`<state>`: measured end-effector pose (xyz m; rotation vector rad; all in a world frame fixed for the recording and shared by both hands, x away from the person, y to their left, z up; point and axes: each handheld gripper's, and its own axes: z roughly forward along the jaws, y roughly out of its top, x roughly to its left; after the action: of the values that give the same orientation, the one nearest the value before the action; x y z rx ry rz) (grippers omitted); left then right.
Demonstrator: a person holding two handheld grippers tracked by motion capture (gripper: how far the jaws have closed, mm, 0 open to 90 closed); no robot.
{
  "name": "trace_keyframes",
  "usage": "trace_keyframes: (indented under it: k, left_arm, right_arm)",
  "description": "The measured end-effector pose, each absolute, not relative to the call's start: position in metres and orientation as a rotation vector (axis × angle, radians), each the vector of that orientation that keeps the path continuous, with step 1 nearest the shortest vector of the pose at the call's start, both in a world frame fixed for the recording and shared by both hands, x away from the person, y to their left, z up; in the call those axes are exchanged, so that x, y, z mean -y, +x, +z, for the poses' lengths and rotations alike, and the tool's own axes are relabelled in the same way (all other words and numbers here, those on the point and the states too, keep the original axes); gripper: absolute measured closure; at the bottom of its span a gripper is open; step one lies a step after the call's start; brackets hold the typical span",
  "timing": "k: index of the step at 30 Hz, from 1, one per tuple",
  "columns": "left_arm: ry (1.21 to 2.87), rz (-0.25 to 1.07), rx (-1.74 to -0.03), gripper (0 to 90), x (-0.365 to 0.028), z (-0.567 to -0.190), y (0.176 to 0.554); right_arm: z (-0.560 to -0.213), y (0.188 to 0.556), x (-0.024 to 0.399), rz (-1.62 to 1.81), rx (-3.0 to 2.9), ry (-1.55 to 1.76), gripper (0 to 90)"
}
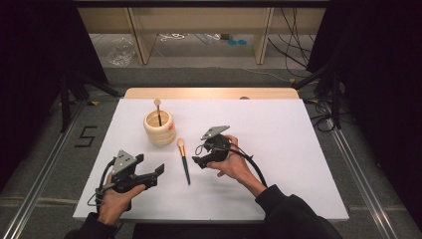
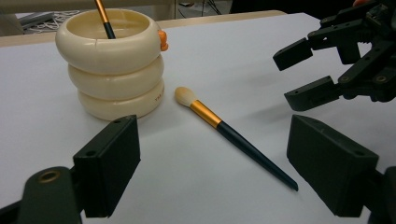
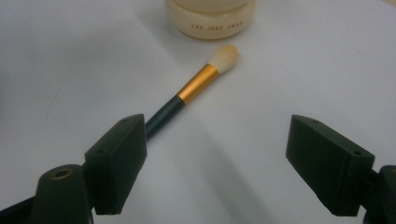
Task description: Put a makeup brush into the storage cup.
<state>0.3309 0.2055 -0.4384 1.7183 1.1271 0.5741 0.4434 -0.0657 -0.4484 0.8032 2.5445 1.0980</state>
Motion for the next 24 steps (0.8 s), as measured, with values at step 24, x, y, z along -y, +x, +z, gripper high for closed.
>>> trace_keyframes:
  k: [24]
  left_arm:
    - [1.710, 0.574, -1.128, 17.1, -0.206, -0.439, 0.332]
  right_arm:
    - [-0.459, 0.459, 0.028, 1.056, -2.592, 0.768, 21.8]
